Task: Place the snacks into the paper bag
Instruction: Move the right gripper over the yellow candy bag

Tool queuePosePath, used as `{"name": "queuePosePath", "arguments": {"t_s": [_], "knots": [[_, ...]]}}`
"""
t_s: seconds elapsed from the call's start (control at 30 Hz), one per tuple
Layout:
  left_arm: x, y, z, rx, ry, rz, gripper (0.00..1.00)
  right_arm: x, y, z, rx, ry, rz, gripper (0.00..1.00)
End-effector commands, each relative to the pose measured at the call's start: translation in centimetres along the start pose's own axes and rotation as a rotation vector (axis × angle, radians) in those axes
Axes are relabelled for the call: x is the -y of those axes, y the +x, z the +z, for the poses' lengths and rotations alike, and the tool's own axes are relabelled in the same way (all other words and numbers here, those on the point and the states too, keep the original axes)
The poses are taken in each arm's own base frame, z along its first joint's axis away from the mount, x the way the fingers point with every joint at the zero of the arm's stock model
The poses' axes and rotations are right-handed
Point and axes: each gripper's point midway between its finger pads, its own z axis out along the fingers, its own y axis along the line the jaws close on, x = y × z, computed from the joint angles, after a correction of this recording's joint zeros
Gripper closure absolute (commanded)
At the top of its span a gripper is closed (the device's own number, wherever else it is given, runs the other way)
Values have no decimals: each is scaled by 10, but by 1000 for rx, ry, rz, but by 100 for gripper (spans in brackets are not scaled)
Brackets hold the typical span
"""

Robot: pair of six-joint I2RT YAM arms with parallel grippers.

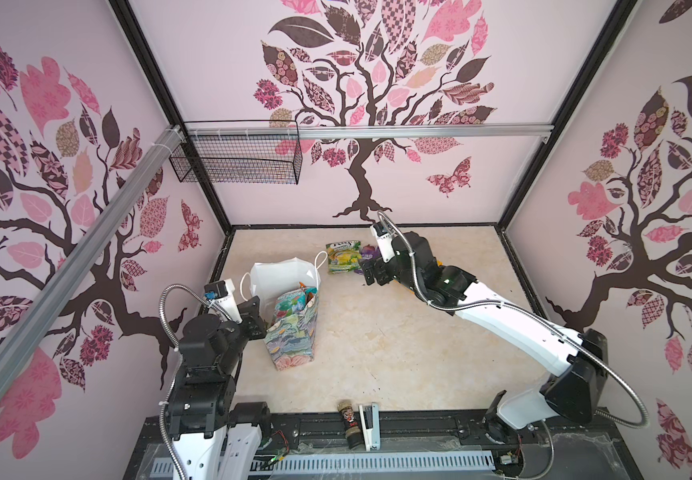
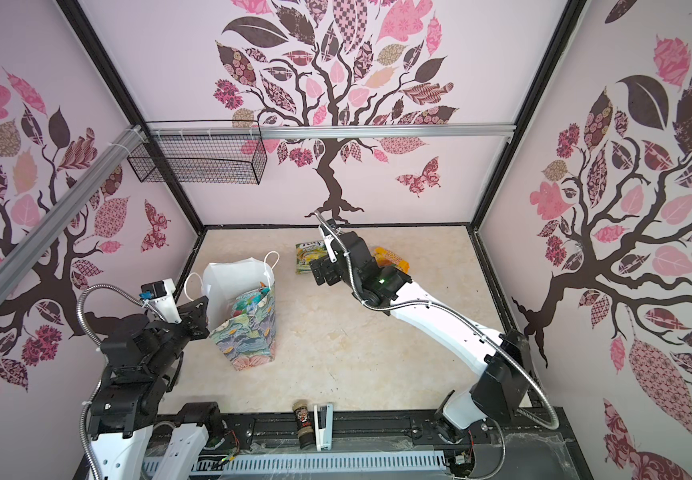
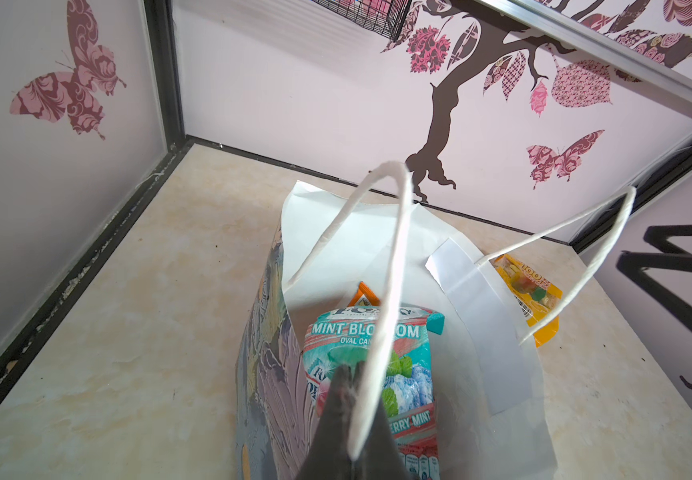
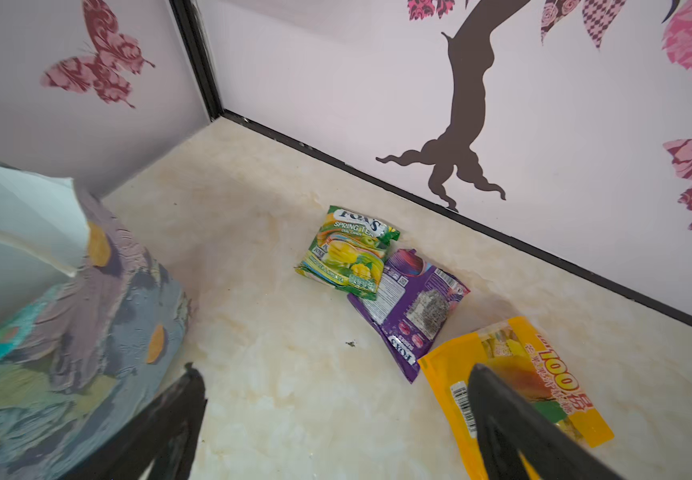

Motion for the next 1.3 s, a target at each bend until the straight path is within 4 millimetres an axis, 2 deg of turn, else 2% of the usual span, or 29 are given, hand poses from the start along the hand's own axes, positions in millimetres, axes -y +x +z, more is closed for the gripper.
{"name": "queuePosePath", "arguments": {"t_s": [0.0,0.13,0.3,0.43,0.8,1.03,1.27], "knots": [[-2,1,4,0,-5,12,100,16,-15,12,24,117,-99,0],[-2,2,5,-12,-7,14,100,28,-13,37,-47,175,-159,0],[1,2,4,-2,13,7,100,55,13,65,-158,243,-161,0],[0,1,4,-3,8,12,100,68,35,82,-229,279,-182,0],[0,1,3,-1,7,12,100,92,73,104,-304,343,-177,0],[1,1,3,1,13,12,100,115,101,117,-378,381,-155,0],[1,3,3,-3,13,8,100,122,128,128,-435,372,-141,2]]}}
